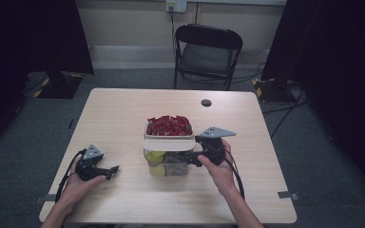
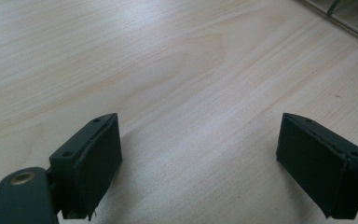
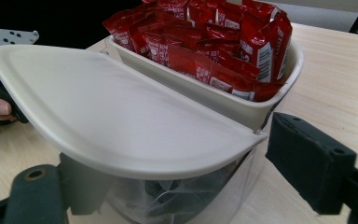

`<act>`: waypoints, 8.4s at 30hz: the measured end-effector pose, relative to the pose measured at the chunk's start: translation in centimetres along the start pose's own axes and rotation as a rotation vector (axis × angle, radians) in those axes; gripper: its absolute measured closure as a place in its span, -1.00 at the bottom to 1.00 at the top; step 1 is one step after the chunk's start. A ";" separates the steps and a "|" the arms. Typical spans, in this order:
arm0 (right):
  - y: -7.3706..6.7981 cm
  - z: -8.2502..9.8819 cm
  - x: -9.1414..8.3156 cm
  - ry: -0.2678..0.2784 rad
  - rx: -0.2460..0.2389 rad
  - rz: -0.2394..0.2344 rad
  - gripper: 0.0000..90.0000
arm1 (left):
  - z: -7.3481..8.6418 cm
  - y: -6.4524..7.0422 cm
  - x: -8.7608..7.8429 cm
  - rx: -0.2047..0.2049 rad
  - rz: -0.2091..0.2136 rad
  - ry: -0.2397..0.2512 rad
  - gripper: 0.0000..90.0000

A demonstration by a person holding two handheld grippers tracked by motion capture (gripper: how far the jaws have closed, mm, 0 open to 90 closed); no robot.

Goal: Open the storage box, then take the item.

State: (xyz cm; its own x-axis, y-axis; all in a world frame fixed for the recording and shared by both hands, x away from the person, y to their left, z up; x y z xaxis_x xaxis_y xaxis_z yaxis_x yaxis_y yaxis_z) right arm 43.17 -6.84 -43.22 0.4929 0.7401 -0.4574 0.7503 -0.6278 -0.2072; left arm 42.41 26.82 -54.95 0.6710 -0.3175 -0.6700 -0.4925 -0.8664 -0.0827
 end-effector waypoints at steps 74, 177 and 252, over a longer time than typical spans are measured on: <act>3.0 -2.1 1.8 0.015 0.058 -0.026 -0.52 | 0.0 0.0 0.0 0.000 0.000 0.000 -0.70; 4.2 -2.4 1.5 0.041 0.088 0.020 -0.72 | -13.5 11.2 -3.2 0.078 0.302 0.265 -0.15; 4.3 -2.2 1.7 0.037 0.090 0.014 -0.75 | -13.8 10.8 -4.3 0.029 0.364 0.286 -0.16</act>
State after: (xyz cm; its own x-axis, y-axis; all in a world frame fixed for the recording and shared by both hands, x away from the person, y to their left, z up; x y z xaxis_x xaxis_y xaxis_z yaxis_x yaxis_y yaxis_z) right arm 48.19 -7.74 -42.93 0.5203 0.7382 -0.4294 0.7013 -0.6563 -0.2784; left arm 41.79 13.50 -42.79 0.5752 -0.6964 -0.4291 -0.7372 -0.6687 0.0971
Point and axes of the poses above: each handheld gripper's, and its own axes: x roughly forward along the jaws, z roughly out of its underside, y roughly to its right, the point moved 7 cm from there along x, roughly forward along the jaws, and after that the axes turned 7 degrees about -z, right-handed, at the moved point
